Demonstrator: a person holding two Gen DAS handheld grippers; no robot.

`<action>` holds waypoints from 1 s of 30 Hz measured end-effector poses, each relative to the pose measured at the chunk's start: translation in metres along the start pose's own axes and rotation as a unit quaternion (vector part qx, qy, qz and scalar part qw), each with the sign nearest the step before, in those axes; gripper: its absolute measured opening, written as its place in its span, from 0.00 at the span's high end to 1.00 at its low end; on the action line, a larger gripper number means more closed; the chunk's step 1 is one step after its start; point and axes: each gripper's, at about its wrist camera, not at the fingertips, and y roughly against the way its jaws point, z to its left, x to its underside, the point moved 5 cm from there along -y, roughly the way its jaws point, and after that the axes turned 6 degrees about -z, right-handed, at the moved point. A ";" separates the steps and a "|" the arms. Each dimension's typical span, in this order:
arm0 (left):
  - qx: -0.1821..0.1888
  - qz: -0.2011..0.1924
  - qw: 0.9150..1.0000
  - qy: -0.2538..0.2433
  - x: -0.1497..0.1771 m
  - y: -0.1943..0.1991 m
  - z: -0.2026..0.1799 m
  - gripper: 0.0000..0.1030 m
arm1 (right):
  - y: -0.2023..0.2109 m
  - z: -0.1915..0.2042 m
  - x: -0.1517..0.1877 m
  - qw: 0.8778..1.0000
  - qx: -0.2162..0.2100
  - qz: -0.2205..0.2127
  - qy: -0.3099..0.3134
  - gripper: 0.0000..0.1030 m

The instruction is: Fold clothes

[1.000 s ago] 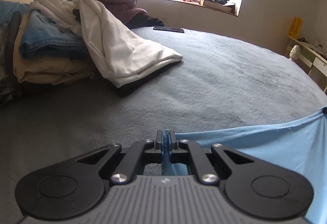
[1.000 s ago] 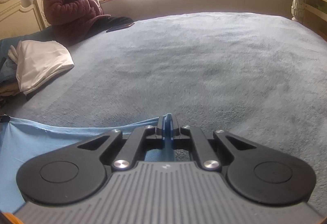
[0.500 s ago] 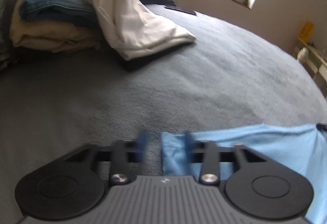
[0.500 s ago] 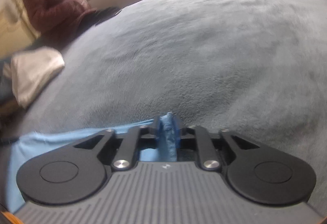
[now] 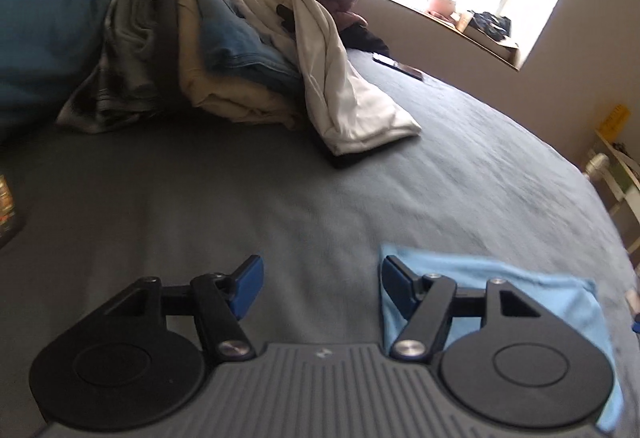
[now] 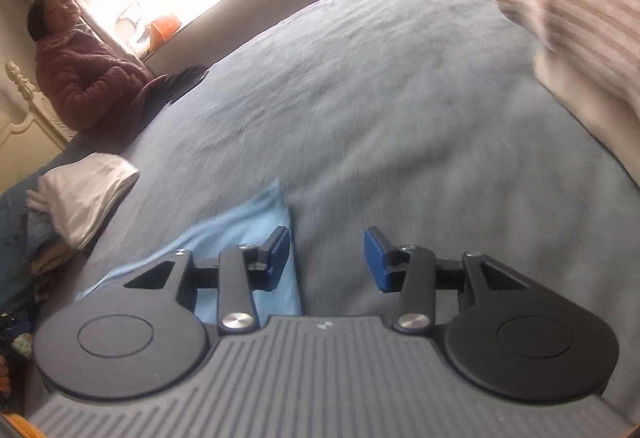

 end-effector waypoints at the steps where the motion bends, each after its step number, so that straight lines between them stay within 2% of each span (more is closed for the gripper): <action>1: 0.010 0.015 1.000 0.003 0.010 0.005 -0.001 0.35 | 0.011 -0.003 0.007 1.000 -0.003 0.005 -0.007 0.60; 6: 0.063 0.091 0.994 0.020 0.057 0.028 -0.003 0.35 | 0.049 -0.016 0.049 0.997 -0.016 0.051 -0.061 0.60; 10: 0.081 0.120 0.989 0.017 0.096 0.025 -0.016 0.36 | 0.071 -0.021 0.080 0.992 -0.036 0.072 -0.096 0.60; 15: 0.064 0.139 0.988 0.013 0.120 0.016 -0.016 0.42 | 0.088 -0.016 0.109 0.986 -0.074 0.093 -0.113 0.60; 18: 0.053 0.137 0.989 0.019 0.123 0.015 -0.009 0.45 | 0.087 -0.019 0.121 0.982 -0.075 0.112 -0.135 0.60; 20: 0.047 0.134 0.990 0.021 0.125 0.018 -0.006 0.46 | 0.084 -0.026 0.127 0.974 -0.077 0.121 -0.178 0.60; 23: 0.037 0.131 0.990 0.020 0.130 0.021 -0.003 0.47 | 0.076 -0.033 0.140 0.951 -0.089 0.132 -0.264 0.60; 25: 0.032 0.131 0.991 0.015 0.131 0.020 -0.003 0.47 | 0.069 -0.034 0.147 0.942 -0.094 0.131 -0.295 0.62; 27: 0.027 0.130 0.991 0.007 0.133 0.019 -0.004 0.48 | 0.063 -0.035 0.150 0.938 -0.091 0.124 -0.310 0.72; 28: 0.025 0.130 0.991 0.002 0.133 0.018 -0.004 0.49 | 0.062 -0.035 0.152 0.939 -0.087 0.119 -0.310 0.95; 30: 0.025 0.131 0.991 0.000 0.133 0.018 -0.003 0.50 | 0.061 -0.034 0.151 0.941 -0.093 0.105 -0.309 0.97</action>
